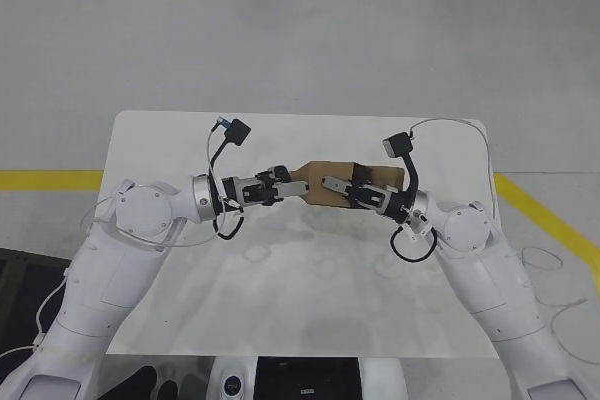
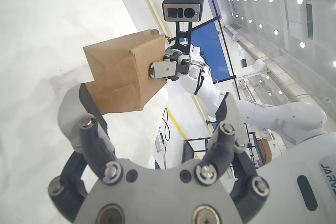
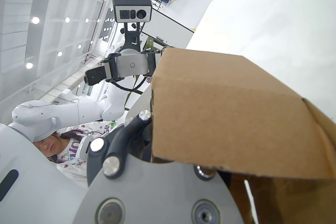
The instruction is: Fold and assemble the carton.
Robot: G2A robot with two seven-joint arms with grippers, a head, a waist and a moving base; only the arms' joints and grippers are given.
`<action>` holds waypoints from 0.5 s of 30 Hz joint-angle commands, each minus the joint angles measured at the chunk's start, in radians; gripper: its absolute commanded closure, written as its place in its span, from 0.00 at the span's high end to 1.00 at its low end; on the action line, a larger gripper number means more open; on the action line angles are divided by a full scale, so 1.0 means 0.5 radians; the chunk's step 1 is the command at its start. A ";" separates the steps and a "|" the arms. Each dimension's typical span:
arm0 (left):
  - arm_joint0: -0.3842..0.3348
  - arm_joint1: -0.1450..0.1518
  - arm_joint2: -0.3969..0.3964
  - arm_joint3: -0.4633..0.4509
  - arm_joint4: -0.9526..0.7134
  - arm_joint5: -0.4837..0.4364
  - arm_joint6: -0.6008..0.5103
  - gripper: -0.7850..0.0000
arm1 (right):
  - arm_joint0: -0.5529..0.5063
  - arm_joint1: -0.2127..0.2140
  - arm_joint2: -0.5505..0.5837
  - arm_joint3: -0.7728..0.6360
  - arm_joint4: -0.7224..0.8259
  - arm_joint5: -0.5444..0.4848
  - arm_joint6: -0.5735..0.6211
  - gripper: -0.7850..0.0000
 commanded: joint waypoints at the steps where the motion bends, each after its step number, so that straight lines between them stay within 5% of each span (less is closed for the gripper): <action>1: -0.004 0.000 -0.004 0.002 -0.007 -0.005 0.000 1.00 | 0.004 0.000 -0.002 0.005 0.003 -0.001 0.007 0.00; 15: 0.036 0.010 -0.062 -0.074 -0.124 -0.034 -0.047 1.00 | -0.002 0.003 0.015 0.001 -0.044 0.012 -0.034 0.00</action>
